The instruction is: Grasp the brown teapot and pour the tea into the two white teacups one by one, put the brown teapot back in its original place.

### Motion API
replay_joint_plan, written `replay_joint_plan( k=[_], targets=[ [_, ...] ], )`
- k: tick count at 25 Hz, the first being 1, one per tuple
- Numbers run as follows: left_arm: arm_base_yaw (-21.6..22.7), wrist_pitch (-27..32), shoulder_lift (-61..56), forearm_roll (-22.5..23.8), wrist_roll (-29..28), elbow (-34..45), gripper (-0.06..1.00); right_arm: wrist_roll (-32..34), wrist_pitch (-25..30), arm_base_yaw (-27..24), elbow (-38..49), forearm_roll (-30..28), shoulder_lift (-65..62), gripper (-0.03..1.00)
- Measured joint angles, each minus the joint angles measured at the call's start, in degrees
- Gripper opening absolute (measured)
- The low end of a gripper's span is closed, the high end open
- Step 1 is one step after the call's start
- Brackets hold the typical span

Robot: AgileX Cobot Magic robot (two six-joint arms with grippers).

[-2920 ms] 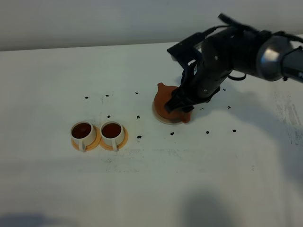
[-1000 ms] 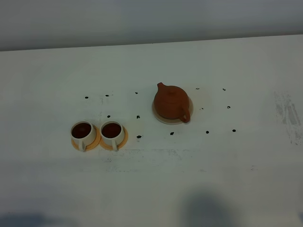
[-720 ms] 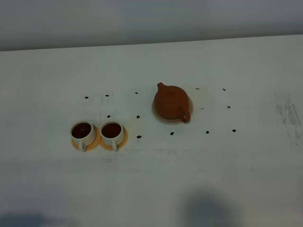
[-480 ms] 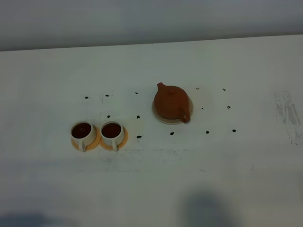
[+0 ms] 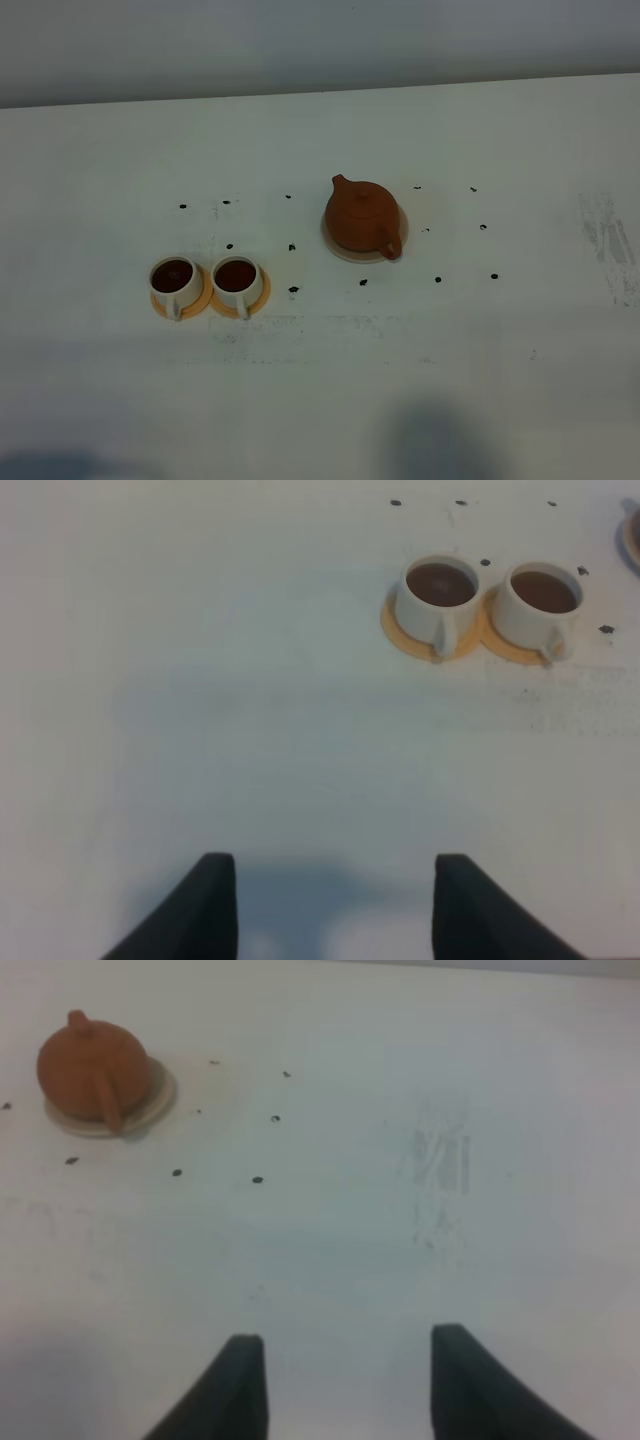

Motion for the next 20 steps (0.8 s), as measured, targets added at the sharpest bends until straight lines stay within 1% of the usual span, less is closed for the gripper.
replay_joint_plan(
  k=[20],
  targets=[
    [0.0, 0.0, 0.0, 0.0, 0.0, 0.0, 0.44, 0.0, 0.0, 0.0, 0.0, 0.3, 0.0, 0.39]
  ],
)
